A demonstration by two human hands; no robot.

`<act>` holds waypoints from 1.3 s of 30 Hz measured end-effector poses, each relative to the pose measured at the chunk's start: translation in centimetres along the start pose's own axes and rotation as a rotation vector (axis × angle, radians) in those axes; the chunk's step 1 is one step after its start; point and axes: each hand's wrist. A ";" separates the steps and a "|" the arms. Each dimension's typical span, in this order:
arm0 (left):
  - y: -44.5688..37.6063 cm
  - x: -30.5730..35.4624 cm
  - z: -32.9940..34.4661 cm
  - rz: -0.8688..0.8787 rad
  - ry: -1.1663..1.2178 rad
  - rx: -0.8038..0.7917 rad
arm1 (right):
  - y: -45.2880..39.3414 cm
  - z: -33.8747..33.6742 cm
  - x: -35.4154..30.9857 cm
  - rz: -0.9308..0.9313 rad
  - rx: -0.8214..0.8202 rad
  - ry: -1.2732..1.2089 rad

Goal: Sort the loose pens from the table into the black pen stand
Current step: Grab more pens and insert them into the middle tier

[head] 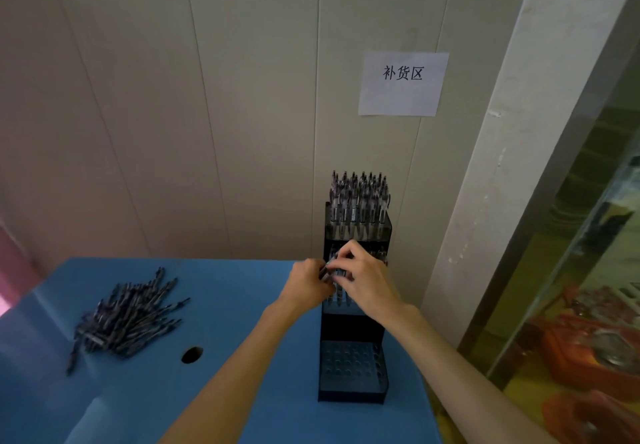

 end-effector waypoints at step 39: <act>0.5 -2.2 -1.4 -0.110 0.104 0.061 | 1.8 1.3 5.1 0.477 0.094 -0.059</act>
Point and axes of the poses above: each hand's wrist, its own y-axis away from the middle knuckle, its own z-axis out of the palm, x = y × z, and after that the axes turned 11 degrees about x, right-handed
